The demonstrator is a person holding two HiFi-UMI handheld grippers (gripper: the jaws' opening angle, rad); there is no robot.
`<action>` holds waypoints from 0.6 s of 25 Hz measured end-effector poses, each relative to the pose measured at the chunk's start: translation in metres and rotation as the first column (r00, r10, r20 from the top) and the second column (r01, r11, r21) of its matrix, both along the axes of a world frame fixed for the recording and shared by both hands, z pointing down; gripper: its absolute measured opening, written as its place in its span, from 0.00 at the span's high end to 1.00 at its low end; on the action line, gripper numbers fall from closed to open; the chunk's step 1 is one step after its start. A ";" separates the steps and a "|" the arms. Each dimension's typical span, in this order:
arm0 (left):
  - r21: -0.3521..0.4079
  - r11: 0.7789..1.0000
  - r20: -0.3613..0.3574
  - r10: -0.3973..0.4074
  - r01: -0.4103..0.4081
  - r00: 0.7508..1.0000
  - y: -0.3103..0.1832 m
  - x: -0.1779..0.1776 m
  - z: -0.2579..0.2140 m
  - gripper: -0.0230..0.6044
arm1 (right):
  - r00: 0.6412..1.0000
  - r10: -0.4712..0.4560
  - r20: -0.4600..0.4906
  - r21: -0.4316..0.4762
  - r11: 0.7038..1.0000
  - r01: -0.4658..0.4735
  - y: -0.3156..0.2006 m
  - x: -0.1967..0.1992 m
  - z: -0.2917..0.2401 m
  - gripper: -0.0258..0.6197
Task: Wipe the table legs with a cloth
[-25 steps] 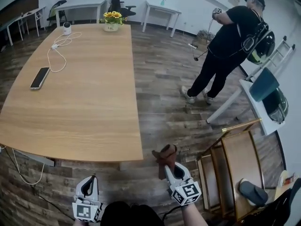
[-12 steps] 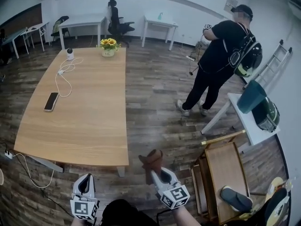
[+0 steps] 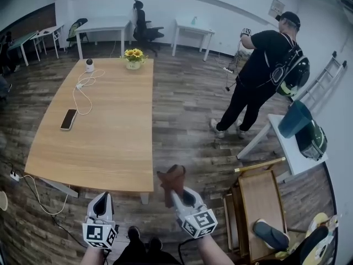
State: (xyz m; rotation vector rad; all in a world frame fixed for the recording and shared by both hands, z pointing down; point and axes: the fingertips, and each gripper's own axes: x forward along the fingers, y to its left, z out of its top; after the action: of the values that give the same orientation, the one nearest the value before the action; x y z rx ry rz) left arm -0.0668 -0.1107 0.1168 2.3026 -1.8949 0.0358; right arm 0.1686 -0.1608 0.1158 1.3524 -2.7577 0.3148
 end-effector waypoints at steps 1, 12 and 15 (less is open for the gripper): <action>0.002 1.000 -0.013 0.007 -0.007 1.000 -0.001 -0.001 -0.006 0.93 | 1.000 0.008 0.008 0.001 1.000 -0.008 0.001 -0.003 -0.005 0.86; 0.037 0.991 -0.082 0.132 -0.129 0.988 0.058 -0.040 -0.038 0.93 | 0.993 0.111 0.045 0.047 0.993 -0.113 0.078 -0.067 -0.038 0.86; 0.029 0.988 -0.079 0.151 -0.149 0.985 0.090 -0.063 -0.034 0.93 | 0.989 0.138 0.045 0.059 0.988 -0.140 0.108 -0.093 -0.040 0.86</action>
State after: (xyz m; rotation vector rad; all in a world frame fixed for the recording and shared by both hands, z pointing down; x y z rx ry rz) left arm -0.1296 -0.0206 0.0824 2.4180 -1.6893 -0.0610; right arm 0.0757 -0.0524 0.0755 1.5748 -2.7329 0.2682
